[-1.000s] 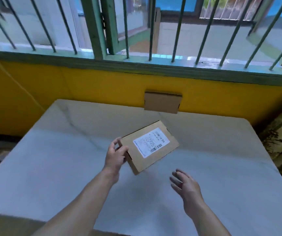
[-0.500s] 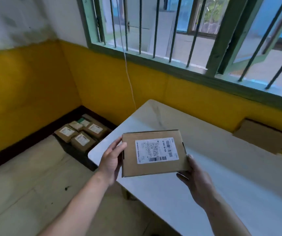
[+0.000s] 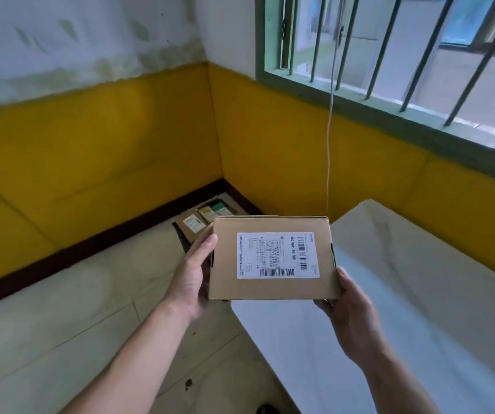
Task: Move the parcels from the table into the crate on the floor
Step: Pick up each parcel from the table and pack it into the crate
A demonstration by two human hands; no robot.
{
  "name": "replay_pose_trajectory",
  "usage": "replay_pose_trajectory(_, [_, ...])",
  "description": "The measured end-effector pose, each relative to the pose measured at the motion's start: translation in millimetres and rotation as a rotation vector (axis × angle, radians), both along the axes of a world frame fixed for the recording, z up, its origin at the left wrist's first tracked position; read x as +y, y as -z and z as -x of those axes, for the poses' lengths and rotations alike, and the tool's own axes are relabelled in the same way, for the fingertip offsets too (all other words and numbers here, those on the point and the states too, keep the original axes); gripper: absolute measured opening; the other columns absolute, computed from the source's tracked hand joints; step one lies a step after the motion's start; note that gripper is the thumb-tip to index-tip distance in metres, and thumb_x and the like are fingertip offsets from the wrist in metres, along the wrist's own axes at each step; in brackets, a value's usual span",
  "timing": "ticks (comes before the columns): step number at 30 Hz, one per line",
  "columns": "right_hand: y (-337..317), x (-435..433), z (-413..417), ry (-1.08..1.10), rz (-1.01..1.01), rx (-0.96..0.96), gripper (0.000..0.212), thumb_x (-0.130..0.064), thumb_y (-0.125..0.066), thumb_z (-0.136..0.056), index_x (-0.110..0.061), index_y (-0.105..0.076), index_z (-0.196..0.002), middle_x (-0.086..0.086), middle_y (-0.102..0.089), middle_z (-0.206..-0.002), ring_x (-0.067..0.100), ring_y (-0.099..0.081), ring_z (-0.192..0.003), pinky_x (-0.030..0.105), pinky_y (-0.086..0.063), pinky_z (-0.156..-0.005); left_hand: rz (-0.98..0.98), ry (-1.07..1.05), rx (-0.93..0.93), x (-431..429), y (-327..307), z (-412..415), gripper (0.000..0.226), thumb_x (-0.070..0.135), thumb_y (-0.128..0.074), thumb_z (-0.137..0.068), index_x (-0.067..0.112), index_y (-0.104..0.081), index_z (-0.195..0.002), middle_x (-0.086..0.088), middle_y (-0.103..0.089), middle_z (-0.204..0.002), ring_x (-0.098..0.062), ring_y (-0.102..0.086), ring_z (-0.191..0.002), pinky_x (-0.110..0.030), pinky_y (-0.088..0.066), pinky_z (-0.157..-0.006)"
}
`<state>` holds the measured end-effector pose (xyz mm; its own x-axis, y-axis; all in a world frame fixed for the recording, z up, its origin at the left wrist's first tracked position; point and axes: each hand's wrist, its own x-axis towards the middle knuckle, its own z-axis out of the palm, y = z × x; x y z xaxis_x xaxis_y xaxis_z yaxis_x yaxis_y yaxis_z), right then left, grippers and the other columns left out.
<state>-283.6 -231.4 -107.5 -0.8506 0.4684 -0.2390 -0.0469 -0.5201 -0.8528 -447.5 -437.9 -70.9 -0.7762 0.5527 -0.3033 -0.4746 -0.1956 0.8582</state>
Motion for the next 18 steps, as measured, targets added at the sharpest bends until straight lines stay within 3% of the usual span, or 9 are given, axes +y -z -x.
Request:
replay_pose_trajectory(5, [16.1, -4.8, 78.3, -0.032, 0.022, -0.019, 0.035, -0.032, -0.039, -0.101, -0.025, -0.073, -0.108, 0.008, -0.07, -0.117, 0.017, -0.063, -0.102, 0.038, -0.047, -0.087, 0.029, -0.025, -0.008, -6.5, 7.0, 66.0, 0.047, 0.044, -0.06, -0.091, 0.033, -0.055, -0.136, -0.015, -0.061, -0.135, -0.041, -0.059, -0.12, -0.05, -0.054, -0.08])
replay_pose_trajectory(8, [18.3, -17.6, 117.4, -0.035, -0.008, -0.06, 0.032, -0.046, -0.05, -0.09, -0.03, -0.07, -0.109, 0.006, -0.069, -0.117, 0.021, -0.064, -0.11, 0.04, -0.049, -0.089, 0.082, -0.048, 0.002, -18.8, 10.1, 100.2, 0.043, 0.046, -0.059, -0.091, 0.036, -0.057, -0.133, -0.014, -0.065, -0.129, -0.038, -0.065, -0.111, -0.044, -0.056, -0.073])
replay_pose_trajectory(10, [21.0, -24.4, 144.6, -0.051, -0.031, -0.088, 0.043, -0.05, -0.055, -0.082, -0.027, -0.068, -0.116, 0.006, -0.067, -0.119, 0.022, -0.061, -0.114, 0.039, -0.049, -0.088, 0.161, -0.082, 0.005, -29.0, 14.6, 122.3, 0.04, 0.05, -0.059, -0.089, 0.04, -0.061, -0.128, -0.01, -0.069, -0.123, -0.034, -0.068, -0.107, -0.04, -0.057, -0.069])
replay_pose_trajectory(12, [25.5, -31.3, 177.5, -0.062, -0.061, -0.133, 0.047, -0.048, -0.058, -0.081, -0.022, -0.066, -0.119, 0.006, -0.067, -0.119, 0.025, -0.059, -0.117, 0.038, -0.05, -0.088, 0.213, -0.114, -0.001, -41.2, 21.8, 147.6, 0.033, 0.05, -0.058, -0.09, 0.044, -0.064, -0.122, -0.005, -0.072, -0.117, -0.029, -0.071, -0.101, -0.036, -0.056, -0.065])
replay_pose_trajectory(14, [34.0, -40.6, 215.5, -0.058, -0.078, -0.187, 0.038, -0.043, -0.059, -0.087, -0.022, -0.067, -0.117, 0.007, -0.068, -0.118, 0.026, -0.059, -0.116, 0.039, -0.05, -0.089, 0.251, -0.137, -0.011, -56.3, 32.6, 177.2, 0.032, 0.045, -0.059, -0.09, 0.043, -0.064, -0.121, -0.001, -0.074, -0.114, -0.024, -0.07, -0.099, -0.031, -0.053, -0.064])
replay_pose_trajectory(18, [57.8, -71.8, 296.7, -0.029, -0.055, -0.249, 0.028, -0.031, -0.056, -0.095, -0.019, -0.065, -0.119, 0.006, -0.068, -0.121, 0.022, -0.062, -0.112, 0.035, -0.051, -0.085, 0.349, -0.164, -0.019, -95.9, 64.4, 250.5, 0.037, 0.03, -0.065, -0.09, 0.027, -0.062, -0.127, -0.001, -0.073, -0.115, -0.019, -0.066, -0.105, -0.027, -0.048, -0.074])
